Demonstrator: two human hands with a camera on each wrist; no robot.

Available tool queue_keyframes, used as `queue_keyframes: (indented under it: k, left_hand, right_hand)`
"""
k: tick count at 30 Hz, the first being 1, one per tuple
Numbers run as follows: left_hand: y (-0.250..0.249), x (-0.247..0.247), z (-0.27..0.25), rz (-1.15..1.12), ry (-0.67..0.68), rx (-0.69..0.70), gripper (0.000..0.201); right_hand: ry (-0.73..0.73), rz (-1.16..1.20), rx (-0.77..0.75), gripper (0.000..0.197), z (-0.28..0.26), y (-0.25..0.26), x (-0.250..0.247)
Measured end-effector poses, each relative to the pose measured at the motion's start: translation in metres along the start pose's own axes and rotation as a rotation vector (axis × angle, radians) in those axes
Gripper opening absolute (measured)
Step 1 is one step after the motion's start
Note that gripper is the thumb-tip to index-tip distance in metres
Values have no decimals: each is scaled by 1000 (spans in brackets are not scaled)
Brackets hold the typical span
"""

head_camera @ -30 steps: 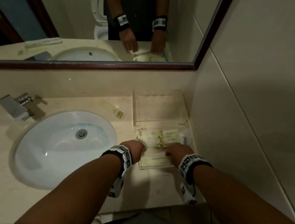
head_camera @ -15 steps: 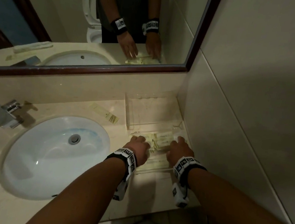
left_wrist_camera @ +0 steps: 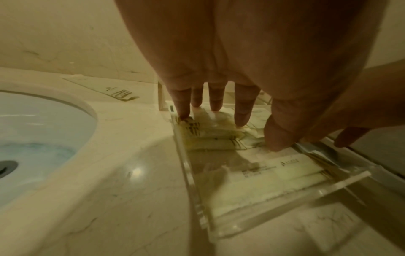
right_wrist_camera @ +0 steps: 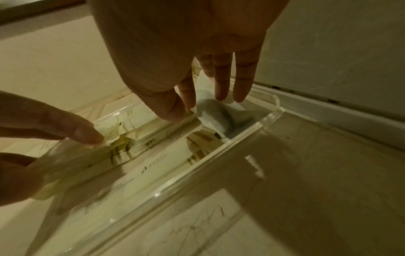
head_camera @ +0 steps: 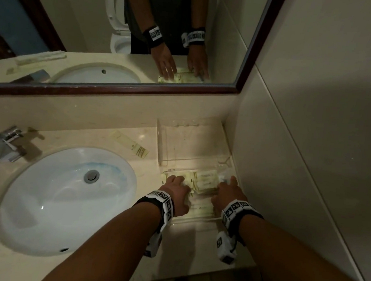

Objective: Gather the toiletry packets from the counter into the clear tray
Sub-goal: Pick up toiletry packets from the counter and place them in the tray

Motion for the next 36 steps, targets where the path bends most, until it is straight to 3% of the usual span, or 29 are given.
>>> queue_keyframes:
  k: [6, 14, 17, 22, 27, 32, 36]
  left_hand:
    - [-1, -1, 2, 17, 3, -9, 70]
    - [-2, -1, 2, 15, 15, -15, 70]
    - [-1, -1, 2, 2, 17, -23, 70]
    - [1, 0, 1, -23, 23, -31, 72]
    - [1, 1, 2, -23, 36, -35, 72]
    - [1, 1, 1, -30, 34, -40, 73]
    - [2, 2, 0, -37, 31, -32, 73]
  right_hand:
    - [0, 40, -33, 55, 6, 2, -4]
    - [29, 78, -13, 81, 7, 10, 1]
    - [45, 88, -6, 76, 6, 11, 2]
    - [39, 187, -30, 51, 10, 10, -6]
    - [71, 218, -20, 85, 17, 10, -7]
    - [50, 78, 16, 66, 17, 18, -4]
    - [52, 18, 13, 68, 17, 20, -2]
Point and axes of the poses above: each hand's wrist, its own z-axis towards the middle knuckle, its own x-axis out of the palm, y = z × x, the point moved 10 cm from there along z, towards the middle knuckle, and after that the axes turned 9 degrees about x, right-handed, at the moved point
